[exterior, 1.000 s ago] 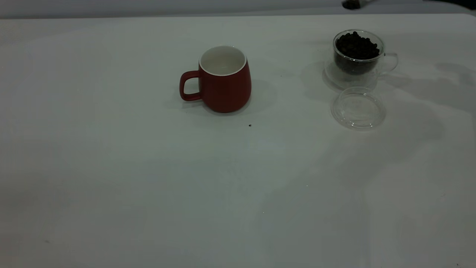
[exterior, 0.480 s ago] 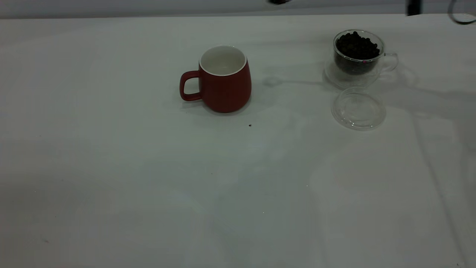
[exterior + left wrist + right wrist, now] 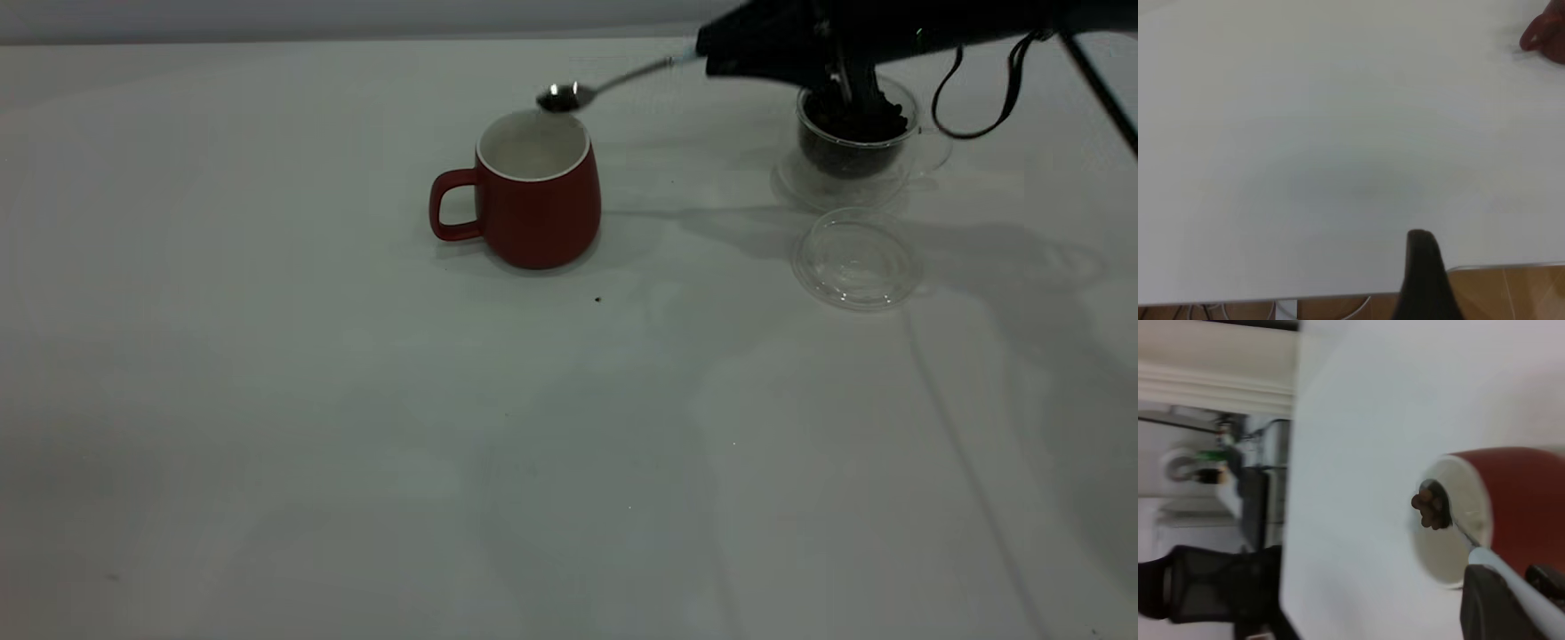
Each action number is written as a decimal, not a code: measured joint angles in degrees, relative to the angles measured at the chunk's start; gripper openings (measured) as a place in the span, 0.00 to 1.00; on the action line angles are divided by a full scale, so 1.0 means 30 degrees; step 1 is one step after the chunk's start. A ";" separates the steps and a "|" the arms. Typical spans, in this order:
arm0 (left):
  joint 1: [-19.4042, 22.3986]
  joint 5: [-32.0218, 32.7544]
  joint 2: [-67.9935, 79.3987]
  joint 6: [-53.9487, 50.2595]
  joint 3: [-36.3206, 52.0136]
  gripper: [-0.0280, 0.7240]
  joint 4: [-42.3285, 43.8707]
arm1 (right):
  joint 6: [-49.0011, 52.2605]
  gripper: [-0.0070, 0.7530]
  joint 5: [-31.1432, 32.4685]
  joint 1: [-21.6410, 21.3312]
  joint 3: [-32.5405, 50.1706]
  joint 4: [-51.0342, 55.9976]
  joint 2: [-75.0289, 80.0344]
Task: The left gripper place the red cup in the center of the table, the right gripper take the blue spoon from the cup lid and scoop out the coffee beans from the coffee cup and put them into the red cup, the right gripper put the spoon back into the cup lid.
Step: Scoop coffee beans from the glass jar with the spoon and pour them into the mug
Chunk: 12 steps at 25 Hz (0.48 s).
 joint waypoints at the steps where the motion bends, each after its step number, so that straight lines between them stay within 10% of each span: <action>1: 0.0000 0.0000 0.0000 0.0000 0.0000 0.82 0.0000 | -0.0073 0.15 -0.0309 0.0109 0.0000 0.0000 0.0040; 12: 0.0000 0.0000 0.0000 0.0000 0.0000 0.82 0.0000 | -0.4176 0.15 -0.1388 0.0581 0.0000 -0.0019 0.0040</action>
